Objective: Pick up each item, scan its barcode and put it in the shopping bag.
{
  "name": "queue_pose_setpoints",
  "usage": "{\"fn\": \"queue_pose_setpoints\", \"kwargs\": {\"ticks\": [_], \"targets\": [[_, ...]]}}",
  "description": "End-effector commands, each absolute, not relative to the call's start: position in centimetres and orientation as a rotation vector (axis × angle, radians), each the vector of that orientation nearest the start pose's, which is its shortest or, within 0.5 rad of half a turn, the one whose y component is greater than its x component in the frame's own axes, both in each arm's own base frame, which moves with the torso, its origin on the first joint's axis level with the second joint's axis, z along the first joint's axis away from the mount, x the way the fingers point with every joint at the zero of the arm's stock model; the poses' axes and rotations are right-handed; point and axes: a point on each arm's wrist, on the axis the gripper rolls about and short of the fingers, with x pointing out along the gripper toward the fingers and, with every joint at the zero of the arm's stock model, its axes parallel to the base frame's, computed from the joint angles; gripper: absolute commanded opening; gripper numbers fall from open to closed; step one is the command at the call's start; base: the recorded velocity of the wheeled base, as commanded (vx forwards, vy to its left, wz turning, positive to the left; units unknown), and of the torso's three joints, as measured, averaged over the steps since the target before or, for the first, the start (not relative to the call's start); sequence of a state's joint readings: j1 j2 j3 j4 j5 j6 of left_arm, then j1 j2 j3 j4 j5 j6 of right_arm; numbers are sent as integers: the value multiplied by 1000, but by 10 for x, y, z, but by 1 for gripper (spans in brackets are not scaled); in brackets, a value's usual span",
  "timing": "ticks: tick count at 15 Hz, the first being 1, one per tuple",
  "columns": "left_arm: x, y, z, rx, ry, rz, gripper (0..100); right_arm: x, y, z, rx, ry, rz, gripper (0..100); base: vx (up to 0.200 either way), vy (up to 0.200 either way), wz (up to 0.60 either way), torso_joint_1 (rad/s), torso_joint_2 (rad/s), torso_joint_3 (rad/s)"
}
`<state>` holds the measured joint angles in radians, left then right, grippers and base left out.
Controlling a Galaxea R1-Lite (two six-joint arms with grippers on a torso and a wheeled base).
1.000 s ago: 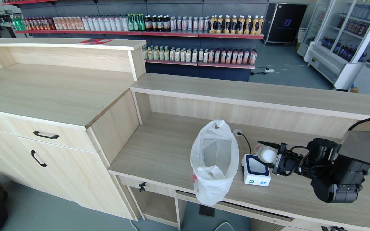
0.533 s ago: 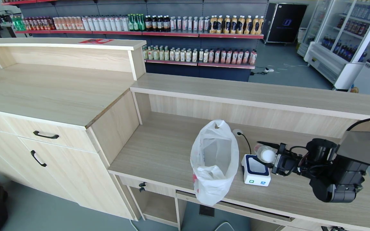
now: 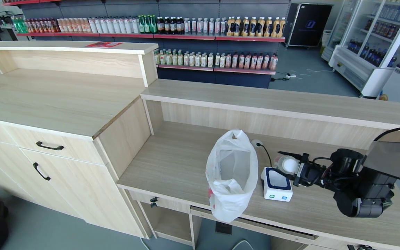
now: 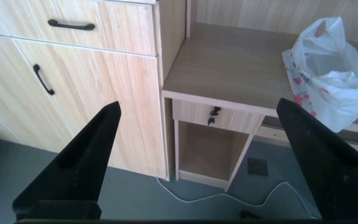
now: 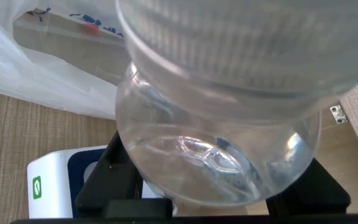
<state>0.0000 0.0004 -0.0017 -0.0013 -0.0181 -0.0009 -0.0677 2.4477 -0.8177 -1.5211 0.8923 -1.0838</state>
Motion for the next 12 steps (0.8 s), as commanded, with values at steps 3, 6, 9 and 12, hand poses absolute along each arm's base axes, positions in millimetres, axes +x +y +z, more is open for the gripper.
{"fn": "queue_pose_setpoints", "kwargs": {"ticks": [3, 6, 9, 12], "targets": [[-23, 0, 76, -2, -3, -18, 100, 373, -33, 61, -812, -288, 705, 0, 0, 0, 0, 0, 0, 0], [-23, 0, 76, 0, -2, -18, 100, 327, -68, 143, -537, -104, 495, 0, 0, 0, 0, 0, 0, 0], [-23, 0, 76, -2, -3, -18, 100, 286, -77, 185, -315, 48, 190, 0, 0, 0, 0, 0, 0, 0], [-23, 0, 76, 0, -3, -18, 100, 252, -66, 182, -246, 169, -203, 0, 0, 0, 0, 0, 0, 0]]}}
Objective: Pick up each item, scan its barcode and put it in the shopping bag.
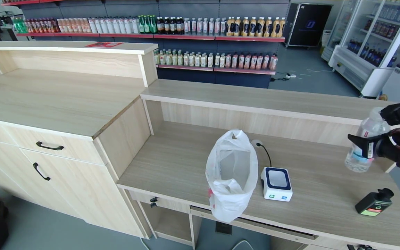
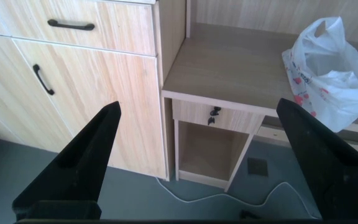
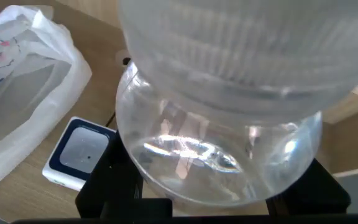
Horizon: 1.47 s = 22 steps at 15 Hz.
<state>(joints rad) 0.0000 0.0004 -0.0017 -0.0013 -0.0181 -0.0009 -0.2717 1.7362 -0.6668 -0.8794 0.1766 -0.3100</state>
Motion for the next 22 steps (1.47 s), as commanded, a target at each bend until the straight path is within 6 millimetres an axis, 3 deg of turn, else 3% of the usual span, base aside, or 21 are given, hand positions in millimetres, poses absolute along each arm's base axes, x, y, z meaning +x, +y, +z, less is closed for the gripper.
{"fn": "queue_pose_setpoints", "kwargs": {"ticks": [1, 3, 5, 8, 12, 14, 17, 22], "targets": [[-23, 0, 76, -2, -3, -18, 100, 253, -63, 181, -255, 187, -303, 0, 0, 0, 0, 0, 0, 0], [-23, 0, 76, 0, -3, -18, 100, 257, -51, 179, -274, 211, -446, 0, 0, 0, 0, 0, 0, 0], [-23, 0, 76, -2, -3, -18, 100, 258, -47, 180, -310, 202, -439, 0, 0, 0, 0, 0, 0, 0], [-23, 0, 76, -2, -3, -18, 100, 270, -36, 176, -308, 138, -314, 0, 0, 0, 200, 1, 1, 1], [-23, 0, 76, -2, -3, -18, 100, 316, -7, 168, -287, -24, -94, 0, 0, 0, 450, 7, 3, 2], [-23, 0, 76, 0, -3, -18, 100, 351, -1, 144, -219, -18, 160, 0, 0, 0, 0, 0, 0, 0], [-23, 0, 76, -2, -3, -18, 100, 387, 3, 104, -131, 55, 255, 0, 0, 0, 0, 0, 0, 0], [-23, 0, 76, -2, -3, -18, 100, 419, 21, 57, -120, 98, 413, 0, 0, 0, 0, 0, 0, 0]]}}
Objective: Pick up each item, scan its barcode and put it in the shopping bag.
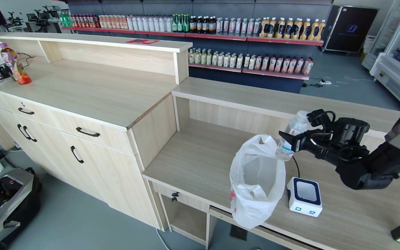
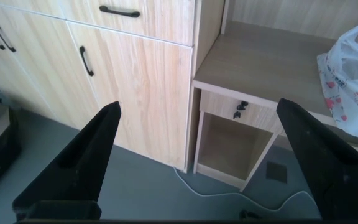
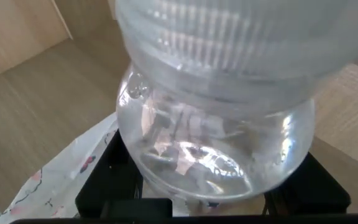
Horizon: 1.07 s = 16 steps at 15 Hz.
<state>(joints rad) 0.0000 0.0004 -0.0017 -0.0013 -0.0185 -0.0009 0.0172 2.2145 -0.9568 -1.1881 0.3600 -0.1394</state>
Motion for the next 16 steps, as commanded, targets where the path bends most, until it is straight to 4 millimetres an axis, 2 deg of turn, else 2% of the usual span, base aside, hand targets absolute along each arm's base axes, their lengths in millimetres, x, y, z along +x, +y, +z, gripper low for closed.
{"fn": "queue_pose_setpoints", "kwargs": {"ticks": [1, 5, 10, 16], "targets": [[-23, 0, 76, -2, -3, -18, 100, 424, 22, 50, -130, 99, 417, 0, 0, 0, 0, 0, 0, 0], [-23, 0, 76, 0, -3, -18, 100, 445, 24, 14, -164, 99, 469, 0, 0, 0, 0, 0, 0, 0], [-23, 0, 76, 0, -3, -18, 100, 469, 26, -7, -182, 68, 504, 0, 0, 0, 0, 0, 0, 0], [-23, 0, 76, -2, -3, -18, 100, 476, 30, -32, -182, 90, 517, 0, 0, 0, 0, 0, 0, 0]]}}
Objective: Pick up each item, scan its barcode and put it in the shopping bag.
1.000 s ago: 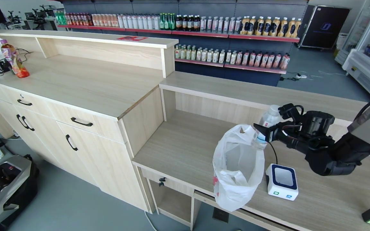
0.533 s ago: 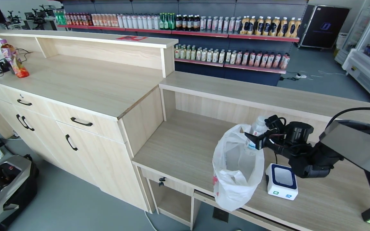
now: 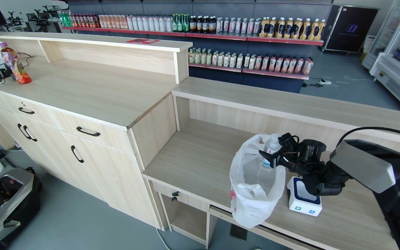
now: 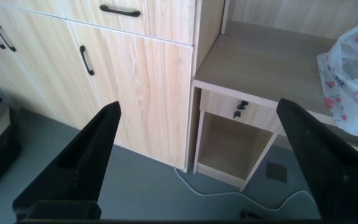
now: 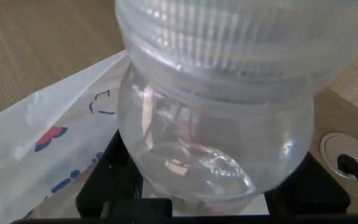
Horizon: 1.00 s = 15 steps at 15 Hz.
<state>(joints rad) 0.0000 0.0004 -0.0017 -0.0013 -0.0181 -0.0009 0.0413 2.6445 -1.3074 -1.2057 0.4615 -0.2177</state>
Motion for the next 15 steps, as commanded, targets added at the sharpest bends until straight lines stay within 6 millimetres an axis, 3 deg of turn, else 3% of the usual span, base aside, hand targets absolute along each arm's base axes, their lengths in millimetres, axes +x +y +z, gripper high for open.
{"fn": "queue_pose_setpoints", "kwargs": {"ticks": [1, 6, 7, 11, 12, 13, 15], "targets": [[-23, 0, 76, -2, -3, -18, 100, 477, 31, -36, -182, 94, 518, 0, 0, 0, 0, 0, 0, 0], [-23, 0, 76, -2, -3, -18, 100, 478, 25, -48, -199, 111, 509, 0, 0, 0, 0, 0, 0, 0], [-23, 0, 76, -2, -3, -18, 100, 477, 25, -49, -207, 113, 510, 100, 0, 0, 0, 0, 0, 0], [-23, 0, 76, 0, -3, -18, 100, 478, 24, -38, -213, 91, 505, 100, 0, 0, 0, 0, 0, 0], [-23, 0, 76, 0, -3, -18, 100, 478, 23, -13, -221, 53, 497, 100, 0, 0, 0, 0, 0, 0], [-23, 0, 76, -2, -3, -18, 100, 474, 23, 25, -227, 16, 485, 100, 0, 0, 0, 0, 0, 0], [-23, 0, 76, -2, -3, -18, 100, 440, 11, 87, -238, -3, 434, 100, 0, 0, 0, 0, 0, 0]]}}
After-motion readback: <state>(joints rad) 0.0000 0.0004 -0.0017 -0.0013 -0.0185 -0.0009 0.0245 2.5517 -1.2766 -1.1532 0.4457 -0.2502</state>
